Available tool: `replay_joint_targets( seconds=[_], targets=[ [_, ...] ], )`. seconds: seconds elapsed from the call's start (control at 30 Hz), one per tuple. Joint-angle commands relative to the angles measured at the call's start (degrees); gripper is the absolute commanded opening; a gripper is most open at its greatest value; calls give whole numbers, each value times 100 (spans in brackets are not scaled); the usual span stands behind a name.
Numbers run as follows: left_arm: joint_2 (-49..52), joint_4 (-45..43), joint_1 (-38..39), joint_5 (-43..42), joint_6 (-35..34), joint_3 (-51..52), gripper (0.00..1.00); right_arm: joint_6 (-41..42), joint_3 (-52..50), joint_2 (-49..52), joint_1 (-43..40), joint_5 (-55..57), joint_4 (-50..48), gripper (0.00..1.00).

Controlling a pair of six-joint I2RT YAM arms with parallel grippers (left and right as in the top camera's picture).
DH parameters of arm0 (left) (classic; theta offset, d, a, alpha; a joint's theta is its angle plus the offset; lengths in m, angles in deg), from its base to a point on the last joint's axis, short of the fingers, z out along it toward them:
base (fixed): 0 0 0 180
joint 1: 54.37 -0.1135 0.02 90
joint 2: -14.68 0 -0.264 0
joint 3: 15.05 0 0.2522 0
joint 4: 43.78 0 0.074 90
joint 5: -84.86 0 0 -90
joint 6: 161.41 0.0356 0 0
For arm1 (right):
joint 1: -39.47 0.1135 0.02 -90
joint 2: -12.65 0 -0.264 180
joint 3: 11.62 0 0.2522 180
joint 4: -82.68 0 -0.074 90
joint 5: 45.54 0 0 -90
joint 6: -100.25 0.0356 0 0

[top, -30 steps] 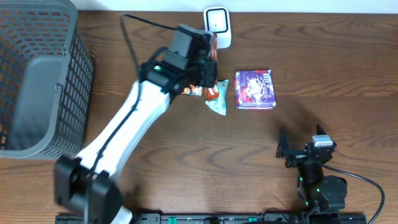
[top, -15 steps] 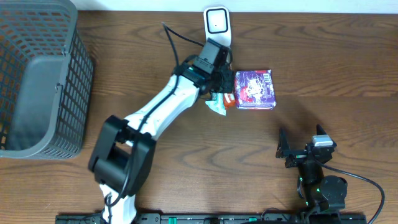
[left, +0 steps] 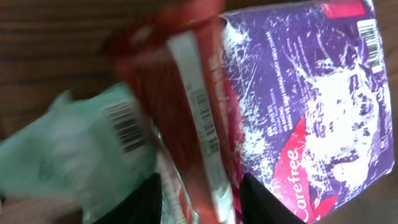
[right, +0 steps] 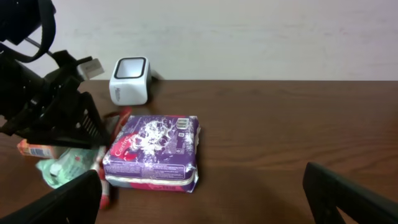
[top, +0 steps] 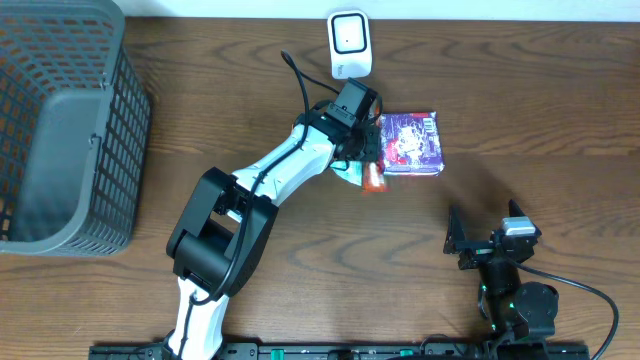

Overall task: Scan the item barcode
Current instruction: 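Carry the red-orange bar to the scanner, barcode facing it, then lay the red-orange bar beside the purple pack and retract the left arm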

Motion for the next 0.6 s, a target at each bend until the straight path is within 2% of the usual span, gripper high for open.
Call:
replay_joint_targets(
  seconds=[0.0,0.13,0.3,0.4,0.47,0.5,0.57],
  targets=[
    [-33,-26,-20,68,-7,-90,42,15,-4,-9,-42,26,24,99],
    [-468,-26,-85,46,-7,-214,48,15,-4,-9,-42,26,24,99],
    [-1484,81,-308,50,-7,-221,58,15,-4,-9,-42,26,24,99],
    [-2216,542,-533,55,94,-221,62,15,-4,-9,-42,26,24,99],
    [-2656,1021,-730,57,407,-221,63,15,-4,-9,-42,26,24,99],
    [-2859,1331,-844,66,634,-221,67,15,-4,-9,-42,26,24,99],
    [-3235,2083,-1095,356,1051,-221,70,15,-4,-9,-42,26,24,99]
  ],
)
